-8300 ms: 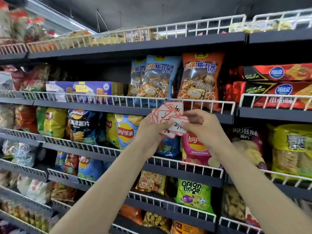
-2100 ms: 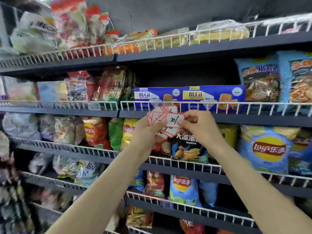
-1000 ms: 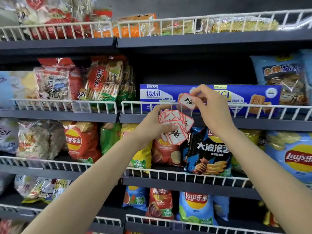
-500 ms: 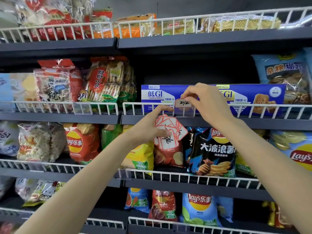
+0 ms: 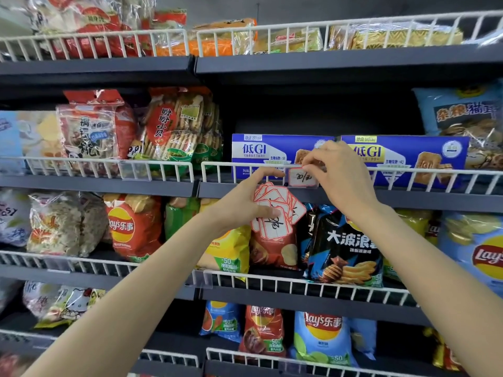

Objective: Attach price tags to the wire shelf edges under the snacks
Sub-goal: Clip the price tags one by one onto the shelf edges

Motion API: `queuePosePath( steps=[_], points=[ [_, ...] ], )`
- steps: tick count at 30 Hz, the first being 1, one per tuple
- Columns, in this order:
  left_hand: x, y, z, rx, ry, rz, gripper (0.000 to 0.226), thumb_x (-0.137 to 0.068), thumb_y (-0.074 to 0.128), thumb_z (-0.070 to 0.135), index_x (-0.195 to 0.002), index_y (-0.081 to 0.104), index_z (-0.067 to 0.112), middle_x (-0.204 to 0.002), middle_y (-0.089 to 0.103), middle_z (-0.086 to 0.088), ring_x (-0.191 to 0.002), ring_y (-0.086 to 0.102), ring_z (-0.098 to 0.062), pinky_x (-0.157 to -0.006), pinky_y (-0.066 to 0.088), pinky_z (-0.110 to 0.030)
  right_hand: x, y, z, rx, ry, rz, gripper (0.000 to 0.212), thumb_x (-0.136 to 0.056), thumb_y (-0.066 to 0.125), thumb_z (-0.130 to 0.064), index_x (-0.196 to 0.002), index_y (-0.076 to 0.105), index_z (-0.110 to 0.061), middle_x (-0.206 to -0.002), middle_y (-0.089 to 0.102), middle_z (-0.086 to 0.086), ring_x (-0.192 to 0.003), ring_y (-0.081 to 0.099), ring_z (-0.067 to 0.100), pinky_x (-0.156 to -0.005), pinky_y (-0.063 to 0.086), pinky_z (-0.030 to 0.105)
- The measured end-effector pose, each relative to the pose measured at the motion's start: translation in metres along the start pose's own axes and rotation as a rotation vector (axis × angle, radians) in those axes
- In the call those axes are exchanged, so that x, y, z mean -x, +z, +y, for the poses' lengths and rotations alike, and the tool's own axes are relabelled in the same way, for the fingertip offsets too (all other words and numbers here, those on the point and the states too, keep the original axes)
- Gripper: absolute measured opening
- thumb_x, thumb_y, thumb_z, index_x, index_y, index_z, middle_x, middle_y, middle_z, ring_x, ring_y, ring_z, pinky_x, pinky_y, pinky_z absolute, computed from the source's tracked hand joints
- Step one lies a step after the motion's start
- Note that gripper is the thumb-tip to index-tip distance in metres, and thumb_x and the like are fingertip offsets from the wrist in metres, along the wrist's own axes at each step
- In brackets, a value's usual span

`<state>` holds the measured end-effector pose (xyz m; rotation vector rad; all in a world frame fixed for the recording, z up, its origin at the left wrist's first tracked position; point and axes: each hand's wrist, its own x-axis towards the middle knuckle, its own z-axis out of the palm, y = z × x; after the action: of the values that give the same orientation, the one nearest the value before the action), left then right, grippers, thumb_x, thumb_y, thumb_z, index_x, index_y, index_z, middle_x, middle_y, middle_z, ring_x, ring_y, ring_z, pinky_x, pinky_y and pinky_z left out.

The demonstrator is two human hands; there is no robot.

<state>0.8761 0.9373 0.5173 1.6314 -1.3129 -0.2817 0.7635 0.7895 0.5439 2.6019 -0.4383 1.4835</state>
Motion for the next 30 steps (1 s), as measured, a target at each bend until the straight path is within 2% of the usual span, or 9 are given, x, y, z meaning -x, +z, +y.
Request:
queuePosePath(
  steps=[3,7,9,13,18,24,26,28,30],
  points=[
    [0.001,0.0,0.0,0.01,0.002,-0.01,0.059,-0.084,0.066,0.002,-0.123,0.042,0.039,-0.116,0.051,-0.003,-0.085,0.063,-0.017,-0.051,0.047,-0.015,-0.001,-0.006,-0.005,0.143,-0.068,-0.079,0.024,-0.096,0.047,-0.027,-0.111,0.064,-0.018,-0.105,0.058,0.005,-0.104,0.045,0.016,-0.068,0.032,0.025],
    [0.0,-0.001,0.001,0.016,-0.005,-0.013,0.059,-0.084,0.065,0.001,-0.126,0.041,0.035,-0.11,0.054,-0.003,-0.079,0.063,-0.014,-0.05,0.047,-0.014,-0.003,-0.01,-0.009,0.286,-0.104,-0.15,0.029,-0.095,0.05,-0.027,-0.123,0.057,-0.02,-0.116,0.055,0.005,-0.114,0.043,0.018,-0.073,0.044,0.03],
    [-0.001,0.0,0.001,0.038,-0.02,-0.014,0.057,-0.085,0.065,0.001,-0.124,0.041,0.035,-0.108,0.056,-0.002,-0.083,0.065,-0.015,-0.053,0.05,-0.017,-0.001,-0.01,-0.009,0.329,-0.121,-0.127,0.03,-0.095,0.051,-0.03,-0.122,0.057,-0.02,-0.115,0.055,0.005,-0.113,0.044,0.018,-0.072,0.044,0.029],
    [-0.002,0.0,0.002,0.059,-0.034,-0.006,0.057,-0.085,0.064,0.001,-0.125,0.042,0.035,-0.107,0.057,0.0,-0.088,0.065,-0.016,-0.053,0.05,-0.016,0.002,-0.007,-0.009,0.39,-0.166,-0.067,0.025,-0.093,0.054,-0.032,-0.115,0.057,-0.02,-0.107,0.057,0.003,-0.105,0.048,0.017,-0.065,0.033,0.026],
    [0.001,-0.001,0.007,0.05,-0.036,-0.011,0.058,-0.085,0.063,0.0,-0.128,0.042,0.032,-0.107,0.056,0.0,-0.085,0.062,-0.015,-0.047,0.046,-0.012,0.006,-0.004,-0.007,0.428,-0.215,-0.024,0.027,-0.08,0.073,-0.017,-0.103,0.059,-0.013,-0.094,0.062,0.006,-0.093,0.055,0.023,-0.059,0.032,0.027],
    [0.001,0.0,0.01,0.009,-0.026,0.02,0.06,-0.086,0.063,0.001,-0.134,0.042,0.03,-0.119,0.052,0.0,-0.087,0.061,-0.014,-0.046,0.046,-0.012,0.015,0.004,-0.005,0.331,-0.167,-0.002,0.044,-0.068,0.08,-0.005,-0.108,0.062,-0.004,-0.1,0.061,0.013,-0.098,0.055,0.026,-0.057,0.051,0.033],
    [0.001,0.001,0.011,-0.008,-0.016,0.032,0.061,-0.086,0.063,0.001,-0.135,0.042,0.03,-0.118,0.053,0.002,-0.09,0.061,-0.013,-0.051,0.051,-0.014,0.021,0.006,-0.005,0.327,-0.181,0.027,0.043,-0.062,0.083,-0.001,-0.102,0.067,-0.002,-0.095,0.063,0.013,-0.091,0.058,0.027,-0.052,0.049,0.031],
    [0.002,0.002,0.012,-0.039,-0.006,0.053,0.062,-0.086,0.063,0.002,-0.137,0.042,0.03,-0.124,0.054,0.0,-0.102,0.06,-0.015,-0.069,0.058,-0.024,0.027,0.009,-0.004,0.337,-0.182,0.041,0.044,-0.061,0.083,-0.001,-0.102,0.068,-0.002,-0.094,0.064,0.014,-0.087,0.059,0.028,-0.048,0.046,0.028],
    [0.002,0.003,0.013,-0.107,0.014,0.075,0.064,-0.085,0.064,0.004,-0.139,0.04,0.029,-0.132,0.052,0.0,-0.114,0.056,-0.018,-0.087,0.055,-0.034,0.033,0.012,-0.002,0.352,-0.169,0.044,0.05,-0.062,0.082,-0.002,-0.109,0.066,-0.002,-0.098,0.063,0.016,-0.089,0.059,0.03,-0.048,0.046,0.029]
  ],
)
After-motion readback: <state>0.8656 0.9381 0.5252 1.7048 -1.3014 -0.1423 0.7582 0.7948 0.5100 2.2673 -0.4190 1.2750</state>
